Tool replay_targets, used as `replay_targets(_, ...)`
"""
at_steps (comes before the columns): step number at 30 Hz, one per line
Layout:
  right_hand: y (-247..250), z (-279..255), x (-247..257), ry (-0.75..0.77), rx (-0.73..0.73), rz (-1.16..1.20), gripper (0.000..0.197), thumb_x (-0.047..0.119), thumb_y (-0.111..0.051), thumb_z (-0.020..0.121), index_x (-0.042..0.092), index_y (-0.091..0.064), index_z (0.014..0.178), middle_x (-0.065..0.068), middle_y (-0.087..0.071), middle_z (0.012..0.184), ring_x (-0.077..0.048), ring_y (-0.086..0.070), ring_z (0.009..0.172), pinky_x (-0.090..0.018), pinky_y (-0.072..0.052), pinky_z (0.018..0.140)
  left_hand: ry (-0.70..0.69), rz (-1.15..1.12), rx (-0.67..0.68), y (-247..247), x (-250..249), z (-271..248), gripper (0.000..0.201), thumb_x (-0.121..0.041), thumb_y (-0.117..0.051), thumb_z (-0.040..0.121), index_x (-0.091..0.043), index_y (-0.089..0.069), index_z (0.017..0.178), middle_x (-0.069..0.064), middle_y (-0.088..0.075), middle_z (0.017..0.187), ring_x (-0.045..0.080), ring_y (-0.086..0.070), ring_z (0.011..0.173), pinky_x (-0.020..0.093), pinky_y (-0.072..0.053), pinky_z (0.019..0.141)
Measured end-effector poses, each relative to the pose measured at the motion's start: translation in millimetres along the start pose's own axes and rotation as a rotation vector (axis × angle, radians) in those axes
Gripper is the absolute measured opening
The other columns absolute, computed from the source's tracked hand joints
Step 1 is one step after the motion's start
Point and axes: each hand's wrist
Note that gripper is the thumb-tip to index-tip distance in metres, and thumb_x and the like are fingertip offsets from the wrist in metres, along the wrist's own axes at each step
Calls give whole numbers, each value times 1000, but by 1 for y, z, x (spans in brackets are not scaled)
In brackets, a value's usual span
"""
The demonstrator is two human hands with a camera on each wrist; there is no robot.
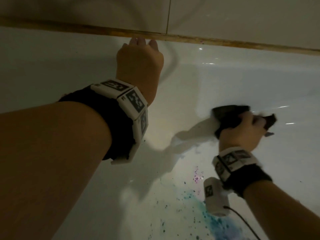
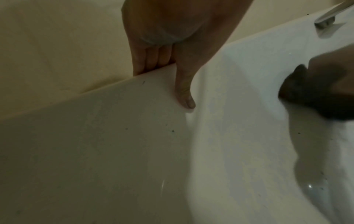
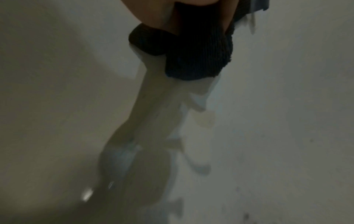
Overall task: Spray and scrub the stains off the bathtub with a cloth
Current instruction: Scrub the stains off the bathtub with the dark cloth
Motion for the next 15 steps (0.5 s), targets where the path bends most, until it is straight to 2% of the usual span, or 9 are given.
replay_targets(1, -10, -14, 7, 33, 52, -16, 42, -3, -52, 75, 0, -54, 117, -27, -40, 130, -44, -37, 120, -45, -36, 93, -24, -21, -7, -2, 0, 1, 59, -36, -91, 35, -12, -76, 86, 5, -73, 77, 15, -71, 69, 22, -52, 52)
replay_targets(3, -29, -43, 24, 104, 272, -95, 51, -1, -57, 76, 6, -48, 127, -24, -36, 135, -42, -35, 122, -45, -37, 94, -24, -52, -19, -5, 0, 1, 53, -34, -90, 30, -14, -77, 78, 3, -73, 71, 12, -70, 64, 21, -51, 50)
replay_targets(6, -54, -86, 54, 291, 669, -147, 54, 8, -56, 83, 19, -38, 133, -14, -28, 140, -36, -34, 123, -37, -40, 93, -5, -48, -64, -8, -2, 3, 34, -13, -85, 39, -10, -75, 72, 8, -71, 68, 21, -69, 62, 25, -50, 49)
replay_targets(8, -59, -100, 63, 335, 809, -134, 55, 8, -57, 83, 22, -37, 132, -10, -26, 139, -34, -35, 121, -36, -40, 93, 12, -15, -115, -6, -2, 4, 28, -11, -79, 46, -13, -76, 74, 5, -72, 68, 15, -70, 63, 22, -50, 50)
replay_targets(10, -57, -107, 54, 434, 885, -99, 58, 4, -58, 79, 20, -40, 131, -6, -28, 138, -32, -39, 120, -33, -39, 96, 40, -20, -127, -9, -2, 3, 29, -3, -60, 53, -14, -78, 74, 5, -72, 67, 13, -70, 63, 20, -50, 50)
replay_targets(13, -42, -122, 26, 658, 1181, -160, 41, 4, -53, 82, 14, -51, 122, -3, -39, 132, -28, -46, 118, -30, -39, 98, 61, -89, -177, -5, -2, 2, 50, -5, -29, 62, -12, -77, 72, 5, -72, 67, 13, -70, 63, 20, -51, 52)
replay_targets(14, -37, -126, 19, 680, 1243, -163, 34, 5, -51, 84, 12, -54, 117, -4, -45, 128, -27, -48, 116, -28, -38, 97, 68, -108, -166, -4, -2, 1, 53, -4, -25, 61, -12, -76, 72, 4, -72, 68, 13, -70, 63, 19, -51, 53)
replay_targets(15, -33, -126, 13, 673, 1218, -105, 29, 4, -50, 85, 11, -57, 112, -4, -50, 123, -25, -50, 114, -24, -38, 95, 72, -120, -153, -4, -3, 1, 54, -4, -24, 61, -12, -76, 73, 4, -72, 69, 13, -70, 64, 19, -51, 53)
Point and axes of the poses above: each hand's wrist, its own z-axis towards the middle knuckle, its own y-axis out of the back of the hand, x = y × z
